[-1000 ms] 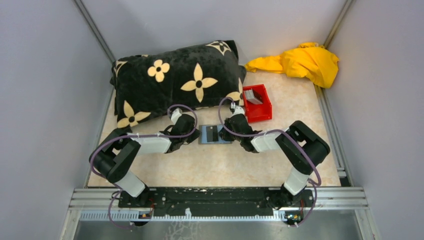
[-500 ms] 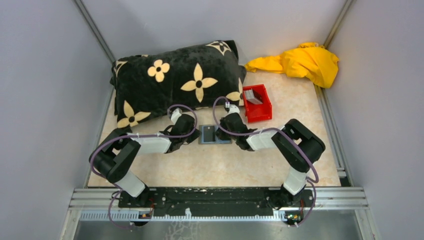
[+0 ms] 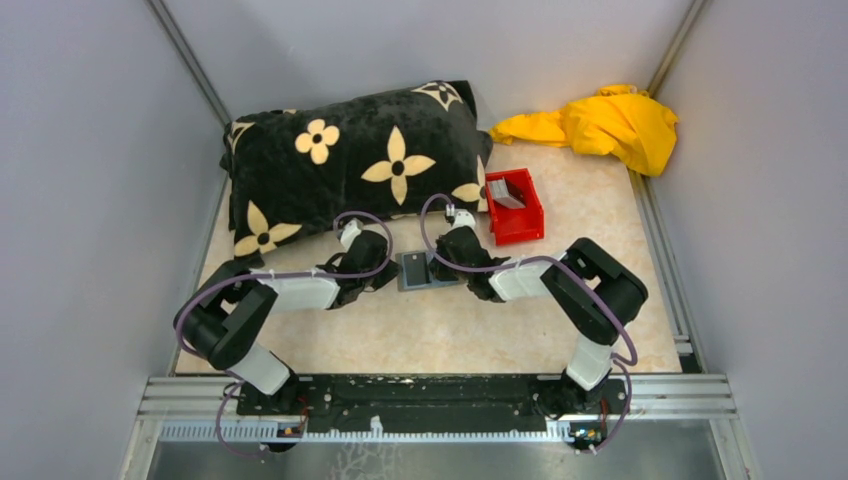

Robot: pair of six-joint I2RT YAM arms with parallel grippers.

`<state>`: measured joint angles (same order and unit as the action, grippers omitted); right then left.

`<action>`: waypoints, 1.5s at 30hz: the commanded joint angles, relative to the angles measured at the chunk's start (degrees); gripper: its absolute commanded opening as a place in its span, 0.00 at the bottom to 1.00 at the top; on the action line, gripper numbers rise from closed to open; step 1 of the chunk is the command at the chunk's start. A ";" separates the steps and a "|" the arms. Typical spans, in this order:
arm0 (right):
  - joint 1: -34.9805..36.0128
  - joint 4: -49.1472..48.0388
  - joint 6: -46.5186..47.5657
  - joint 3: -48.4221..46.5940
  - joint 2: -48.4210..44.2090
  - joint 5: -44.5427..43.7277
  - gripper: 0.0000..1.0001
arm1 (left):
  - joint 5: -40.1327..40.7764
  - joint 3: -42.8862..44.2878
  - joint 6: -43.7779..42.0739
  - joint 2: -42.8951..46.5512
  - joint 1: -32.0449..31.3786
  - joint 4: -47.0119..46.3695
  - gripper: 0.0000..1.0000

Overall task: Put the credit cards into the card holder
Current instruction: Insert the credit card into the card holder.

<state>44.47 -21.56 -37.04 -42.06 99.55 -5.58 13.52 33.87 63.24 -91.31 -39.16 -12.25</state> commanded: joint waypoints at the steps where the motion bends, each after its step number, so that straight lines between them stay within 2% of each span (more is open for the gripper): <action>1: 2.19 3.74 0.67 -1.99 1.71 0.53 0.00 | -3.72 -4.89 -2.99 -3.54 -1.09 21.14 0.00; 16: 3.93 6.10 0.21 -3.19 1.53 -1.69 0.00 | -2.90 -4.78 -2.82 -3.29 -2.06 21.80 0.00; 27: 3.94 8.56 2.24 -3.48 -1.42 -5.30 0.00 | 1.10 -3.97 -2.51 0.32 -2.06 25.97 0.03; 39: 3.94 10.50 5.93 -4.80 -4.43 -6.39 0.07 | 3.57 -3.24 -2.06 1.44 -1.82 27.79 0.04; 45: 3.88 15.73 9.97 -10.18 -8.69 -6.65 0.13 | 3.71 -3.11 -2.22 -0.45 -1.62 26.99 0.00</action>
<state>47.94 -8.54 -31.00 -45.98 95.15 -10.66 15.00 34.63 63.46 -86.80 -41.01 -2.00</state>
